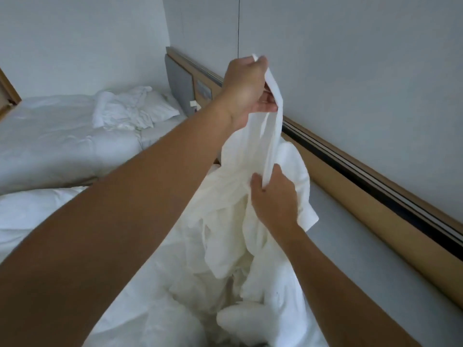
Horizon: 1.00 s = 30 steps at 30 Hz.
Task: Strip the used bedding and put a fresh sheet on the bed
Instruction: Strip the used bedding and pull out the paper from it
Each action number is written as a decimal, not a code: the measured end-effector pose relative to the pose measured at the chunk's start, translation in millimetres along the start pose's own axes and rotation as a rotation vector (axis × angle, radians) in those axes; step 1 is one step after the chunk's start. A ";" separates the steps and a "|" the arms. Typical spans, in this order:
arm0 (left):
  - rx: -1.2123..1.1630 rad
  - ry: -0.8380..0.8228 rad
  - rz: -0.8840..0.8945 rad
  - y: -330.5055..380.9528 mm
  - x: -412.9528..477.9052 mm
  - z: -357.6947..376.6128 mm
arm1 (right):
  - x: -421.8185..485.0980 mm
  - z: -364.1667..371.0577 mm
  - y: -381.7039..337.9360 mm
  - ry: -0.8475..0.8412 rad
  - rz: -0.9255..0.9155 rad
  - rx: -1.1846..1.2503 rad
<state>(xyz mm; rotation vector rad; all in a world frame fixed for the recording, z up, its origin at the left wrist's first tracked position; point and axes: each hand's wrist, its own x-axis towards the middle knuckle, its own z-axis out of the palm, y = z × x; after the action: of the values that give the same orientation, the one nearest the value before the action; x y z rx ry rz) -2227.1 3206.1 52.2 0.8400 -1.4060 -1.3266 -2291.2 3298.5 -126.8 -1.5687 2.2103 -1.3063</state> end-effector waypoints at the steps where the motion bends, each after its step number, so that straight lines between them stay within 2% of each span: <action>1: -0.003 0.009 0.005 4.3 1.9 -1.4 | -0.7 -1.0 6.4 -0.027 0.042 -0.030; 4: -0.047 0.044 -0.039 3.7 4.4 -13.1 | 18.8 -22.5 26.6 -0.092 0.080 -0.110; 7: -0.069 0.092 -0.121 -9.5 6.0 -30.8 | 43.1 -46.6 53.2 -0.279 0.137 -0.223; 11: -0.137 0.111 -0.163 -22.5 11.0 -41.8 | 33.0 -33.1 86.8 -0.437 0.286 -0.474; 13: -0.143 0.097 -0.180 -27.7 11.5 -43.1 | 19.5 -21.6 98.6 -0.520 0.332 -0.522; 17: -0.212 0.097 -0.290 -48.0 7.2 -50.8 | 28.4 -36.7 76.7 -0.606 0.361 -0.375; 20: -0.132 0.019 -0.415 -71.4 -3.6 -58.4 | 47.8 -68.4 38.8 -0.546 0.369 -0.117; 22: -0.127 0.002 -0.464 -77.7 -14.8 -61.1 | 54.7 -92.1 13.1 -0.470 0.291 0.080; 24: -0.160 0.122 -0.431 -72.4 -26.8 -61.6 | 57.4 -108.9 -11.6 -0.381 0.215 0.242; 26: -0.078 0.191 -0.275 -63.2 -43.1 -60.1 | 59.6 -114.1 -31.7 -0.347 0.191 0.376; 27: 0.008 0.110 -0.162 -60.4 -55.0 -56.0 | 61.9 -113.2 -39.9 -0.350 0.189 0.411; 29: 0.230 -0.209 0.033 -59.1 -84.0 -40.8 | 66.2 -109.2 -52.8 -0.392 0.182 0.373; 30: 0.363 -0.308 0.104 -61.4 -94.5 -32.9 | 68.6 -106.4 -57.6 -0.409 0.178 0.336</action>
<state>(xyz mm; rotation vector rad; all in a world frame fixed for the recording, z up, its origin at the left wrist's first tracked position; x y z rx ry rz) -2178.7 3275.7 -29.1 0.8050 -1.9465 -1.1727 -2339.8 3297.7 3.6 -1.3351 1.7347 -1.1138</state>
